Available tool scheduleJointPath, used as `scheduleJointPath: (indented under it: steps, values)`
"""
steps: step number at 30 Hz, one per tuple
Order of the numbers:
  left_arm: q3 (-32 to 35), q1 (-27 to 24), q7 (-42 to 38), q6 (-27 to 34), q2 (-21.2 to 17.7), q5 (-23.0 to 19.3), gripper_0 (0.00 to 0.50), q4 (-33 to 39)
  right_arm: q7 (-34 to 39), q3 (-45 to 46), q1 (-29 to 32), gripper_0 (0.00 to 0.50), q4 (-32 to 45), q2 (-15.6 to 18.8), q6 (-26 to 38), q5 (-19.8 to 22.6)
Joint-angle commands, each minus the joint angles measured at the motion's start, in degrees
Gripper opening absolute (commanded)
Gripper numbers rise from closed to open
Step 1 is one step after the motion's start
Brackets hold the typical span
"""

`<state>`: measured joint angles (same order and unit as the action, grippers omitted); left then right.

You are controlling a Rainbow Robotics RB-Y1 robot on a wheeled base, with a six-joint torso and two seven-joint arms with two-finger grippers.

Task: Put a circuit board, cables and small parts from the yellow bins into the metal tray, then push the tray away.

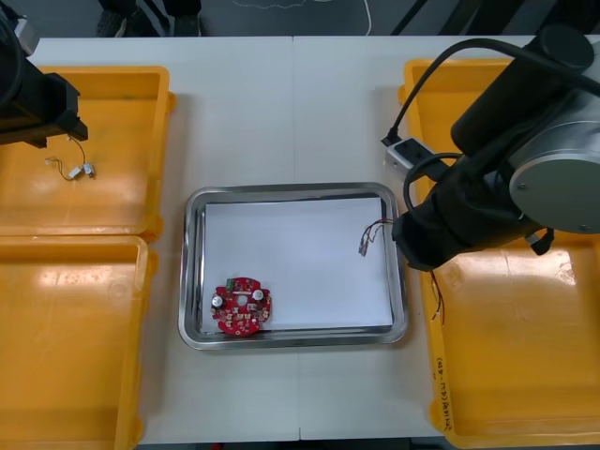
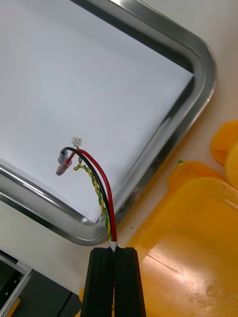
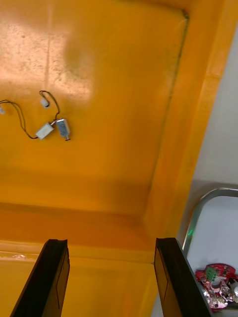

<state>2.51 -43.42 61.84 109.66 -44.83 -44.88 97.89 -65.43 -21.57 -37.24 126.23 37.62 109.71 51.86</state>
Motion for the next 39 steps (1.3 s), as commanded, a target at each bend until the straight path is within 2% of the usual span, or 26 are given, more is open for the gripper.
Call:
scheduleJointPath:
  steps: [1, 12, 21, 33, 39]
  values:
    - [1.79, -4.39, 9.27, 0.34, -3.77, 0.32, 0.5, -4.2, -8.92, -4.1, -3.99, 0.0, -2.13, -3.79, -0.9, -2.64]
    - [1.79, -6.33, 18.41, 0.34, -5.09, 1.2, 0.5, -12.99, -22.55, -10.07, -6.36, 0.0, -7.58, -8.44, -5.47, -8.0]
    - [0.12, -6.94, 29.04, -6.04, -5.0, 0.85, 0.5, -19.41, -30.19, -16.49, -7.59, 0.0, -14.43, -10.64, -12.5, -11.78]
    - [-4.54, -7.47, 42.49, -17.11, -5.0, 0.41, 0.5, -27.93, -30.46, -25.72, -9.79, 0.0, -19.8, -11.17, -17.51, -12.92]
    - [-6.29, -7.47, 47.15, -19.4, -5.0, 0.67, 0.5, -29.42, -30.63, -27.21, -9.96, 0.0, -21.2, -11.61, -18.39, -12.84]
